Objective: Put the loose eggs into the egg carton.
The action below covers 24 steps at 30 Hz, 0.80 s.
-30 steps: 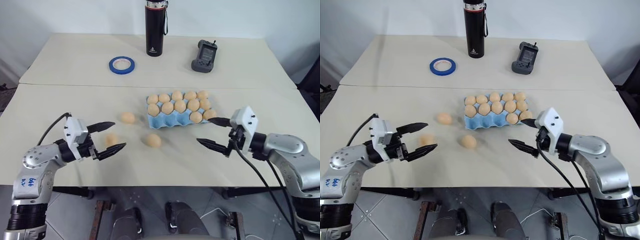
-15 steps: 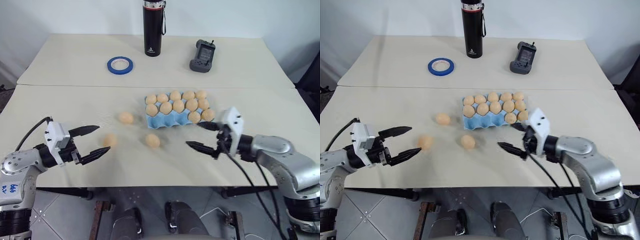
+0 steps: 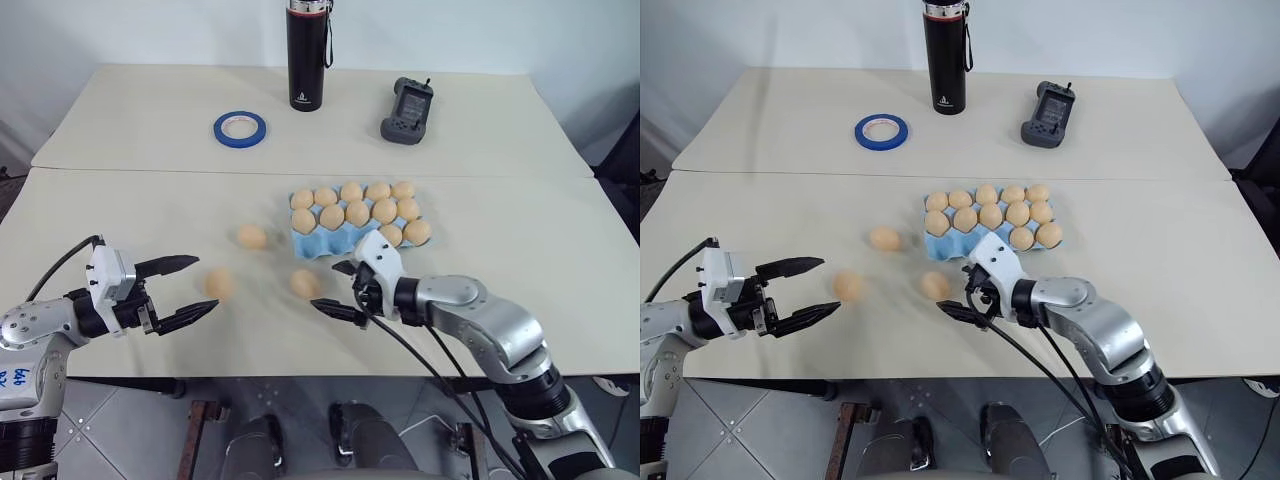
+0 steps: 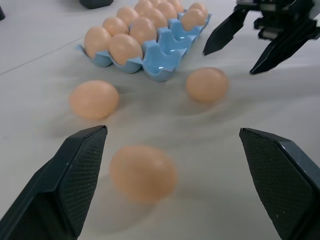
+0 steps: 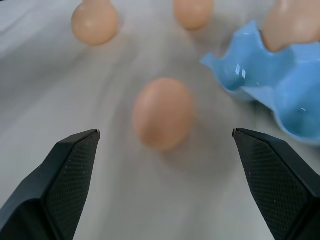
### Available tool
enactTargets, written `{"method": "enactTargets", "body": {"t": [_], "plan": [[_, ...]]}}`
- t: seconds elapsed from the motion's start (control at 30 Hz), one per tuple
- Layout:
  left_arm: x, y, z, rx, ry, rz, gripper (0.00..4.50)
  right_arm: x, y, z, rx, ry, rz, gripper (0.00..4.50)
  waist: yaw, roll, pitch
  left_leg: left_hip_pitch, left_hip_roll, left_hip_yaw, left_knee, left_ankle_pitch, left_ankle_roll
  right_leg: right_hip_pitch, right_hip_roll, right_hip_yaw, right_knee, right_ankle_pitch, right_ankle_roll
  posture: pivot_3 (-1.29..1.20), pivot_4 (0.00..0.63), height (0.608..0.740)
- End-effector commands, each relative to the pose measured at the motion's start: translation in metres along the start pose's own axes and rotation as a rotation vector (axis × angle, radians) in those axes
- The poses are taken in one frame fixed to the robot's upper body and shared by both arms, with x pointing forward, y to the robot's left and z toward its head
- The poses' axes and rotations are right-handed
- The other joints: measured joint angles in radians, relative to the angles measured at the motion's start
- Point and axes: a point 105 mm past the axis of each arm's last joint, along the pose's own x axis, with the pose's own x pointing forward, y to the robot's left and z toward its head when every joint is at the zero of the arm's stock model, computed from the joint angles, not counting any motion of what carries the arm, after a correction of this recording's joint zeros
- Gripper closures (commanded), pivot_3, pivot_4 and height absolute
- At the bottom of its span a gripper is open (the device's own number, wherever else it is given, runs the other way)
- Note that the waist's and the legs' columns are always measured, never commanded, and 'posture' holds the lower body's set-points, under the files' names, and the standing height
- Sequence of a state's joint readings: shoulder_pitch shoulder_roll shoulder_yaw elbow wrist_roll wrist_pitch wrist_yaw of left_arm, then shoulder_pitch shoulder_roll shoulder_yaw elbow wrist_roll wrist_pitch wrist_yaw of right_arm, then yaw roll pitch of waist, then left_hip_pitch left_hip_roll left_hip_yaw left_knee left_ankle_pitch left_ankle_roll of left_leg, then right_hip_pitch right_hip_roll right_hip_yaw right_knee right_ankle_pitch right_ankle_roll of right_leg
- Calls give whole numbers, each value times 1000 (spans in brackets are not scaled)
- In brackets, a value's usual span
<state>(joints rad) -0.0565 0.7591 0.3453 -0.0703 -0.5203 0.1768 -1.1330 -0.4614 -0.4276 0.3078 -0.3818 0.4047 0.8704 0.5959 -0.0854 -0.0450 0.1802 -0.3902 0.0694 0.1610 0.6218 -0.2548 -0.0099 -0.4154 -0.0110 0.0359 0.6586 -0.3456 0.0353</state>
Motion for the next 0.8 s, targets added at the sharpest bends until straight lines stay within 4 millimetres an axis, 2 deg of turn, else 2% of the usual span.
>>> {"method": "enactTargets", "body": {"t": [0.03, 0.5, 0.6, 0.8], "plan": [[1, -3, 11, 29, -33, -3, 0, 8, 2, 10, -41, -40, 11, 49, -1, 0, 0, 0, 0, 0, 0, 0, 0, 0, 0, 0, 0, 0, 0, 0, 150, 740], [2, -5, 15, 29, -41, 0, 0, 32, 1, 7, -44, -44, 26, 49, -1, 0, 0, 0, 0, 0, 1, 1, -1, 0, 1, 0, 2, 0, 0, 0, 150, 740], [2, -5, 14, 27, -39, 3, 0, 37, 2, 6, -46, -34, 34, 661, -1, 0, 0, 0, 0, 0, 1, 1, -1, 0, 0, 0, 2, 0, 0, 0, 150, 740], [3, -4, 14, 30, -41, 9, 0, 35, 2, 10, -61, -38, 39, 2710, -1, 0, 0, 0, 0, 0, 1, 1, -1, 0, 0, -1, 2, 0, 0, 0, 150, 740]]}}
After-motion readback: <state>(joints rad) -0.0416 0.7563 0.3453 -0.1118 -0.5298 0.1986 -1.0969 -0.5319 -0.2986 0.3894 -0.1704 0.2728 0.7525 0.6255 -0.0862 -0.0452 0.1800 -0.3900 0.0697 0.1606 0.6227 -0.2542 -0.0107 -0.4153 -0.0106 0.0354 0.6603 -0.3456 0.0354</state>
